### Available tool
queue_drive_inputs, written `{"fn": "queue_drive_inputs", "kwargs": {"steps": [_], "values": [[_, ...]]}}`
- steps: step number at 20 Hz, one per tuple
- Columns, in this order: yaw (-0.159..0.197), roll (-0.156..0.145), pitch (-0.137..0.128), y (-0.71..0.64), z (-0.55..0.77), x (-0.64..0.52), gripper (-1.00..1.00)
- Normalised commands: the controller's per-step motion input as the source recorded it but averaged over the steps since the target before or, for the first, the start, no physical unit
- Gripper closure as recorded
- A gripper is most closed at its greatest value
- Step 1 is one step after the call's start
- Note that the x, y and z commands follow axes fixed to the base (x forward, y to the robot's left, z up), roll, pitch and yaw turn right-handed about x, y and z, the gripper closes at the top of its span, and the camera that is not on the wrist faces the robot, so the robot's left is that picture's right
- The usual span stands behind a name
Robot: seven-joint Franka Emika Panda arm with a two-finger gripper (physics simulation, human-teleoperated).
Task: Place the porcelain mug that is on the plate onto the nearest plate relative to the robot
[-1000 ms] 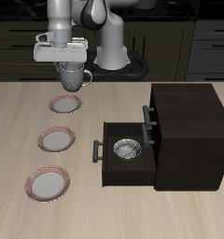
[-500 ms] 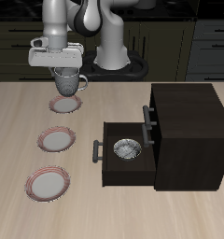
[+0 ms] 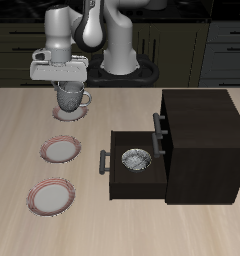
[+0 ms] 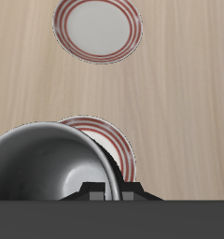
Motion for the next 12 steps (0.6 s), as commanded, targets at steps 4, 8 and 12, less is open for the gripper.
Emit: {"fn": "queue_drive_inputs", "kwargs": {"steps": [4, 8, 12], "values": [[0.002, 0.02, 0.013, 0.05, -0.04, 0.02, -1.0], [0.011, 0.033, -0.001, 0.09, 0.01, 0.03, -1.0], [0.002, 0.021, -0.002, 0.06, 0.06, 0.0, -1.0]]}}
